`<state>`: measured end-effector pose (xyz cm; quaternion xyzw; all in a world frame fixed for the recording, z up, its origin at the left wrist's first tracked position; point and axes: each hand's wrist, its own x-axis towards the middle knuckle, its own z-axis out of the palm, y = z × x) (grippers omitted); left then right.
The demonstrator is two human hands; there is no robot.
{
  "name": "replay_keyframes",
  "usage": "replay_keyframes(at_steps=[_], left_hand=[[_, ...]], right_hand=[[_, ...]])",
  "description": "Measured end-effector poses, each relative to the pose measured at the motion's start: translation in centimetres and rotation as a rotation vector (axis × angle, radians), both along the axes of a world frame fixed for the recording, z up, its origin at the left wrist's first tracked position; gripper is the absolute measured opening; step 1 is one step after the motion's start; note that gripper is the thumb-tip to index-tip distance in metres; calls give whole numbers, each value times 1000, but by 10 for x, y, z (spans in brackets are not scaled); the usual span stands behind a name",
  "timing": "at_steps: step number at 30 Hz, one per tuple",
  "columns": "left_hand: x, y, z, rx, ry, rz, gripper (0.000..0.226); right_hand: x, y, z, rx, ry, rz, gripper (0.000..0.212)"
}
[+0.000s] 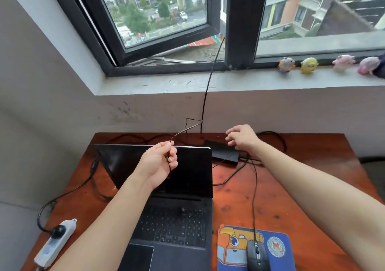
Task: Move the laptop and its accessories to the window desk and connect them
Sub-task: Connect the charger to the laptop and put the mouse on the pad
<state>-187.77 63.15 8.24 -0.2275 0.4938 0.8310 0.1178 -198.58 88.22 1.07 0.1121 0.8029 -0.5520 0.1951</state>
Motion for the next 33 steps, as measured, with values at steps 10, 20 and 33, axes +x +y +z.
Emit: replay_keyframes(at_steps=[10, 20, 33], left_hand=[[-46, 93, 46, 312, -89, -55, 26], [-54, 121, 50, 331, -116, -67, 27], [-56, 107, -3, -803, 182, -191, 40]], right_hand=[[138, 12, -33, 399, -5, 441, 53], [153, -6, -70, 311, 17, 206, 26], [164, 61, -96, 100, -233, -231, 18]])
